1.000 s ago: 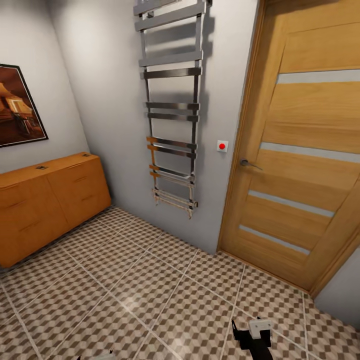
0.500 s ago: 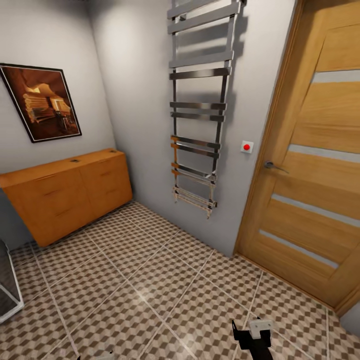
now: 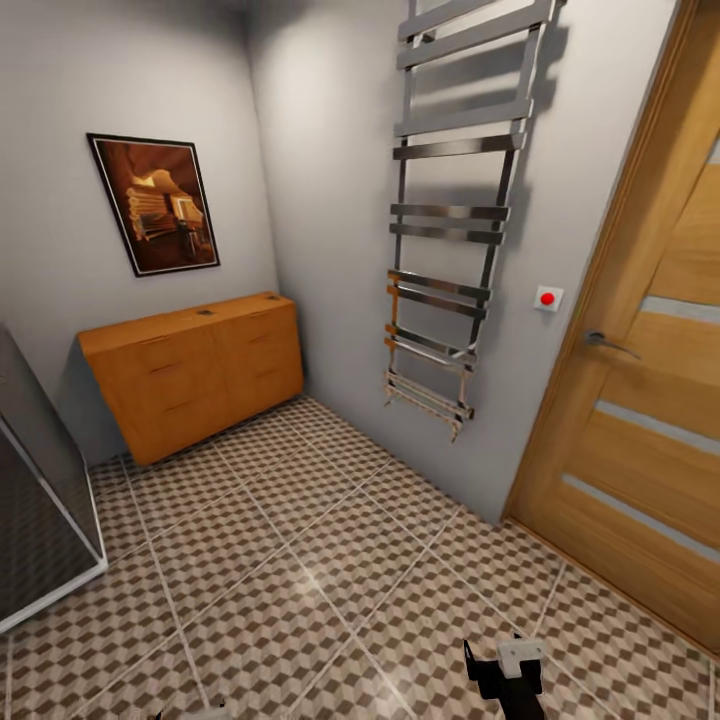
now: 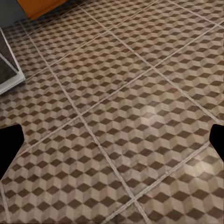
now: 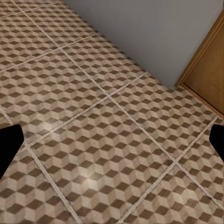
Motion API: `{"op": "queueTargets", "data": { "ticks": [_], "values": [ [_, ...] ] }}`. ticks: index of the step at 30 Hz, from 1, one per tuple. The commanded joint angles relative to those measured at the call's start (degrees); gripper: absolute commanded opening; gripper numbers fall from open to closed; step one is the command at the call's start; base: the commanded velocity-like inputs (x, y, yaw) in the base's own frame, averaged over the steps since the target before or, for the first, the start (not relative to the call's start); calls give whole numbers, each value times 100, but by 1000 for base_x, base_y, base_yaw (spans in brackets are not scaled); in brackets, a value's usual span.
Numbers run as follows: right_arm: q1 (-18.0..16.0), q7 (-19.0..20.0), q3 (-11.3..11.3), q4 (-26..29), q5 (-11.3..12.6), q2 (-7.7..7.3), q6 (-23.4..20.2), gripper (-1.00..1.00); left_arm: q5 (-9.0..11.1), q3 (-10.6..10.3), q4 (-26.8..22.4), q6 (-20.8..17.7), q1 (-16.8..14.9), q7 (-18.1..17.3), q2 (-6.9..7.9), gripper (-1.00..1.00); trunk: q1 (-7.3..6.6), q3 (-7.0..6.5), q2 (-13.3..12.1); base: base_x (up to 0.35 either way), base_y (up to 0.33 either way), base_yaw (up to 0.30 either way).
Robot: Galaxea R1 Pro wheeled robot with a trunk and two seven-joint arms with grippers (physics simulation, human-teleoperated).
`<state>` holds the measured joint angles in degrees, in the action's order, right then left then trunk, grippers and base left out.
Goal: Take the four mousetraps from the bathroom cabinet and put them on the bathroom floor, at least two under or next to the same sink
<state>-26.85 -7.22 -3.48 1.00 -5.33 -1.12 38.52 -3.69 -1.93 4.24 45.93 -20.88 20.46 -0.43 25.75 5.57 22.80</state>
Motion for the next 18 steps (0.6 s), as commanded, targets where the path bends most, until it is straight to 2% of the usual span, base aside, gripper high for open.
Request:
{"op": "queueTargets", "data": {
  "ticks": [1,10,18],
  "values": [
    [-4,-60,-31,-4,-56,-2,6,100,-37,-18,24,22,-13,55,-5,100,4,12,12,-7,0,277],
    [-4,-60,-31,-4,-56,-2,6,100,-39,-18,24,22,-13,55,-17,100,4,12,12,-2,0,251],
    [-4,-58,-31,-4,-56,-2,6,100,-38,-18,24,22,-13,55,-18,100,4,12,12,11,0,48]
  ]
}}
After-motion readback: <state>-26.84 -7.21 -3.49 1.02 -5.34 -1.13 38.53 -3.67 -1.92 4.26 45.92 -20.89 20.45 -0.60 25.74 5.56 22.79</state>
